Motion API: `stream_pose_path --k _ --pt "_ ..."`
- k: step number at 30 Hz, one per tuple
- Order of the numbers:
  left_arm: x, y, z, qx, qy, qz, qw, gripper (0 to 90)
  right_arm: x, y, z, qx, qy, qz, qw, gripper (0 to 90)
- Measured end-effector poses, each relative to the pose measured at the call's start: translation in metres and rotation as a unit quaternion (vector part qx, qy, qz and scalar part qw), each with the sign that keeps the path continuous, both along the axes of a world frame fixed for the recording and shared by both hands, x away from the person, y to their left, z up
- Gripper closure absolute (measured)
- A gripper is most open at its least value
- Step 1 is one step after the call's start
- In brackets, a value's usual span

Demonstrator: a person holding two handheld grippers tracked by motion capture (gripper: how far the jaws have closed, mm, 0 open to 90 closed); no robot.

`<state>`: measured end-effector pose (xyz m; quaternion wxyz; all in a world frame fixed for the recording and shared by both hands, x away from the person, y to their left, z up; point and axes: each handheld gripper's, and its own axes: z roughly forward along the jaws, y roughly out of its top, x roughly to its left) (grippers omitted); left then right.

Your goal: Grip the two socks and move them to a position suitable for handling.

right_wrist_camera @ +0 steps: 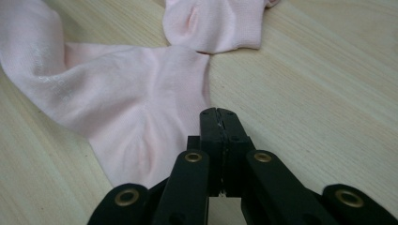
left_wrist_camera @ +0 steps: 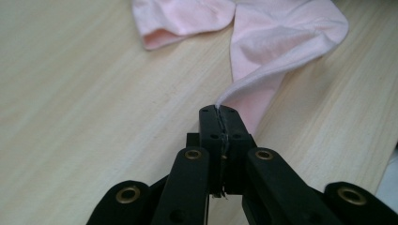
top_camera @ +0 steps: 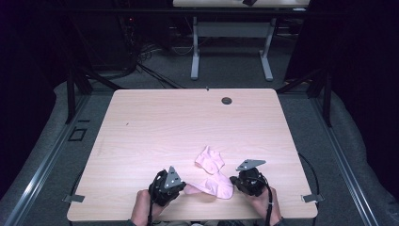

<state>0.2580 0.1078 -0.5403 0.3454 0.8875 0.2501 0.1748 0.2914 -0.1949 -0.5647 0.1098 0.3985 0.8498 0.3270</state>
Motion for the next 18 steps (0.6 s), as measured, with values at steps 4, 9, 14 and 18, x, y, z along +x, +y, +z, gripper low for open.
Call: stream_pose_path --k 4,9,14,18 --pt "-0.011 0.0 0.002 0.027 -0.007 -0.014 0.9995 88.6 -0.005 -0.002 0.0 -0.005 -0.001 -0.002 1.0 89.9" --pt "-0.012 0.01 -0.005 -0.003 0.056 0.003 0.9984 69.9 -0.001 -0.002 0.005 0.016 -0.004 0.01 0.9998 73.3" --pt "-0.005 0.016 -0.007 -0.029 0.076 0.024 0.9964 59.4 0.013 0.013 0.005 0.023 0.015 0.056 0.998 61.1" --pt "0.005 0.011 -0.014 -0.034 0.095 0.017 0.9947 64.8 0.021 0.027 0.0 0.009 0.028 0.076 0.9967 65.0"
